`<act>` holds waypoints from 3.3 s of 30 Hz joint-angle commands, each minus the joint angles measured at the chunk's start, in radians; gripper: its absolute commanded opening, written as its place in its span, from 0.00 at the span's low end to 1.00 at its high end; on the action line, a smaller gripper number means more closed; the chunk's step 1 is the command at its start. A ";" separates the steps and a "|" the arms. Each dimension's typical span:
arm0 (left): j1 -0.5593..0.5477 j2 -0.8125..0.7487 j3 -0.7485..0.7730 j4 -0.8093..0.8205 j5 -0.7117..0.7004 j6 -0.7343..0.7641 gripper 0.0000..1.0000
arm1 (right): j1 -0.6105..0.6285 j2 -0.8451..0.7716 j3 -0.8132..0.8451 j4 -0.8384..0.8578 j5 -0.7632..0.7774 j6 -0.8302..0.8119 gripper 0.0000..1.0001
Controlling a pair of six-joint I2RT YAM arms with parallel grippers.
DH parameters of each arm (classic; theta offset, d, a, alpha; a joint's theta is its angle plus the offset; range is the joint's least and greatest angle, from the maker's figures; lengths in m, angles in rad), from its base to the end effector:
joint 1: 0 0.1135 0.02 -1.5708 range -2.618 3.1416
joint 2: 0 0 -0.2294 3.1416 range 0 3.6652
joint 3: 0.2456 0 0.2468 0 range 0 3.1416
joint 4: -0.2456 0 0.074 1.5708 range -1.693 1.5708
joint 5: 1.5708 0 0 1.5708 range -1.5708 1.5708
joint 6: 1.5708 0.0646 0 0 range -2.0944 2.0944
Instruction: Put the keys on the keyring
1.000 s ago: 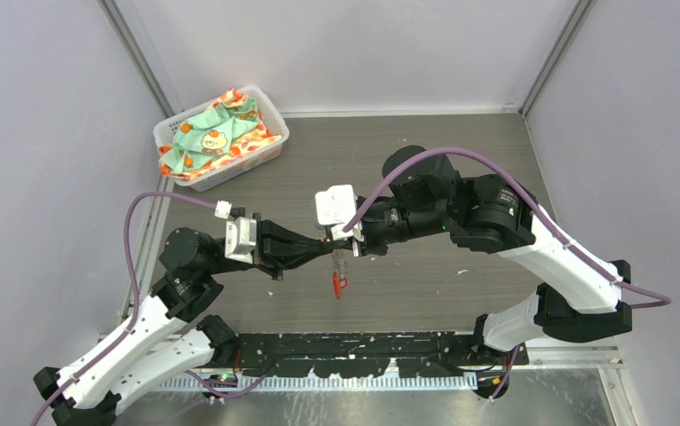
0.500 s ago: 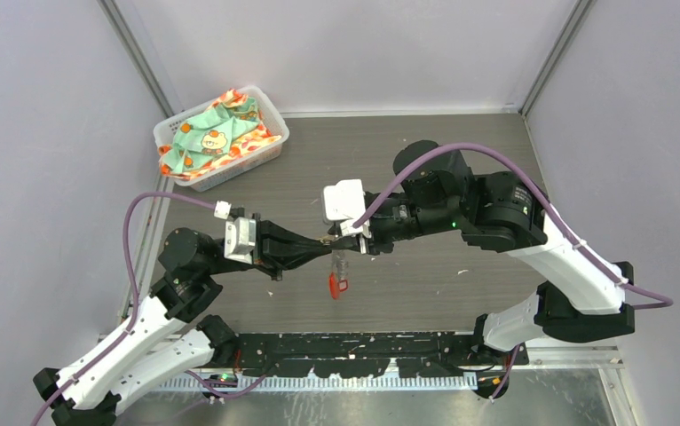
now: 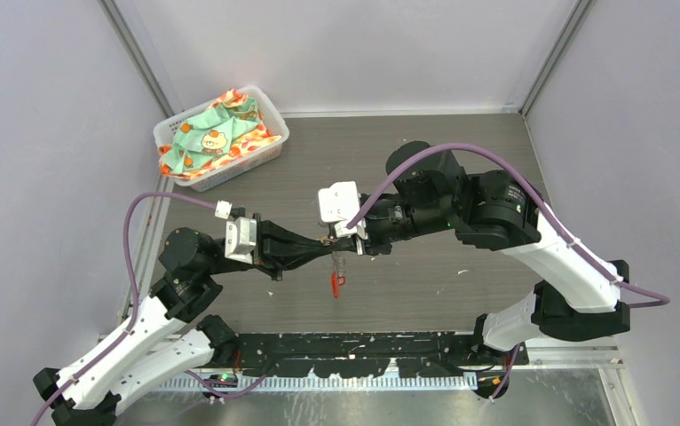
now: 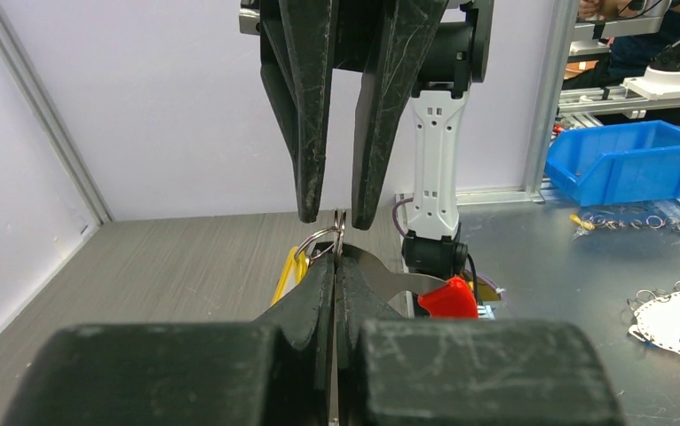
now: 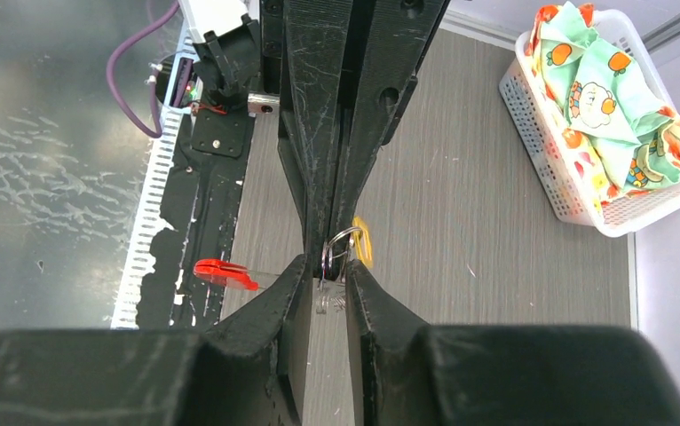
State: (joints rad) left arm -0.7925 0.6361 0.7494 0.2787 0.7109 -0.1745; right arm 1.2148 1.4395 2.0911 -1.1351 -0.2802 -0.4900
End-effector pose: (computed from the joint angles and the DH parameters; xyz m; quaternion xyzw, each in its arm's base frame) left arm 0.0965 -0.1579 0.3834 0.4341 0.4085 -0.5336 0.6001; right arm 0.0754 0.2541 0.4706 -0.6855 0.5034 0.2933 0.4366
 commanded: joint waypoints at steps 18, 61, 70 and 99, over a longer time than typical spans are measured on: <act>-0.002 -0.016 0.042 -0.025 0.036 0.049 0.03 | -0.019 0.002 0.030 0.009 0.010 0.042 0.01; -0.004 0.048 0.190 -0.407 0.031 0.338 0.63 | -0.056 0.026 0.020 -0.026 -0.110 0.116 0.01; -0.004 0.056 0.176 -0.410 -0.013 0.353 0.38 | -0.057 0.037 0.043 -0.005 -0.052 0.161 0.01; -0.004 -0.069 0.075 -0.368 -0.126 0.530 0.02 | -0.056 0.004 -0.020 0.064 -0.039 0.219 0.01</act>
State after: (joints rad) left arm -0.7925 0.5838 0.8474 -0.1604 0.6239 0.3012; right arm 1.1606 1.4921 2.0888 -1.1748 -0.3199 -0.3103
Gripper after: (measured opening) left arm 0.061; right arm 0.023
